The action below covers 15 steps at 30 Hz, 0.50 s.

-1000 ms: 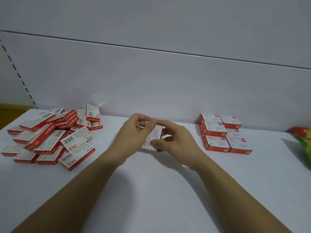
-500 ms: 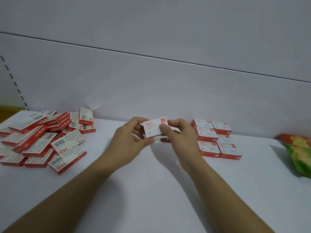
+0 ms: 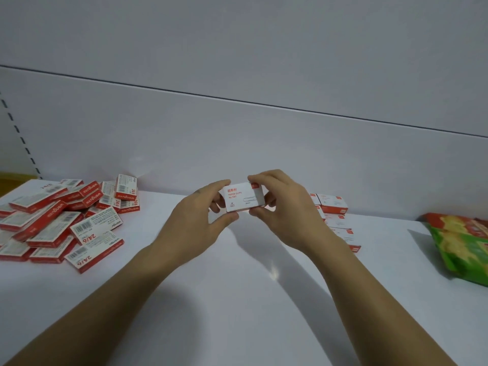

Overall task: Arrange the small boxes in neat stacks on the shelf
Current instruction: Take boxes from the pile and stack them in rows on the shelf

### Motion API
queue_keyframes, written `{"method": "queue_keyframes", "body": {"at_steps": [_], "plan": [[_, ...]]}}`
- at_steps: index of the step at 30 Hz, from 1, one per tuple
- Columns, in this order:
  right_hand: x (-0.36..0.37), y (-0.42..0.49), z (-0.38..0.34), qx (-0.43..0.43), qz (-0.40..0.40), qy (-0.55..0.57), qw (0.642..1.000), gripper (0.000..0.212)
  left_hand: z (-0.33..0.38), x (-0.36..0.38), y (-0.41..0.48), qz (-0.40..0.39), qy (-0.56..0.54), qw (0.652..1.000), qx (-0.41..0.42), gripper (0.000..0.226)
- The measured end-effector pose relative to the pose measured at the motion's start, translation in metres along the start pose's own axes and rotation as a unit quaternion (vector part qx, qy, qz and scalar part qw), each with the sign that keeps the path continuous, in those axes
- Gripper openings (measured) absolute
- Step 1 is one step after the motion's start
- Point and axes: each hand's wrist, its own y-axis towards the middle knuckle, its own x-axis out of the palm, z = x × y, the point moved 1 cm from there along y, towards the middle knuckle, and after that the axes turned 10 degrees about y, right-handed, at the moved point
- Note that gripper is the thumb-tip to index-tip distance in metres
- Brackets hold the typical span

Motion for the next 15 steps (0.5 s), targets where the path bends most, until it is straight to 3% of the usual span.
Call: {"method": "queue_keyframes", "body": {"at_steps": [3,9,15], "plan": [[-0.027,-0.009,0.022,0.016,-0.003,-0.034,0.999,0.053,0.014,0.008,0.001,-0.035,0.059,0.997,0.022,0.064],[-0.089,-0.025,0.080,0.118,0.068,-0.032,0.990,0.052,0.059,0.036,0.013,-0.080,0.138,0.987,0.036,0.056],[-0.108,-0.061,0.129,0.187,0.104,0.014,0.977,0.046,0.088,0.076,0.017,-0.087,0.154,0.984,-0.033,0.060]]}}
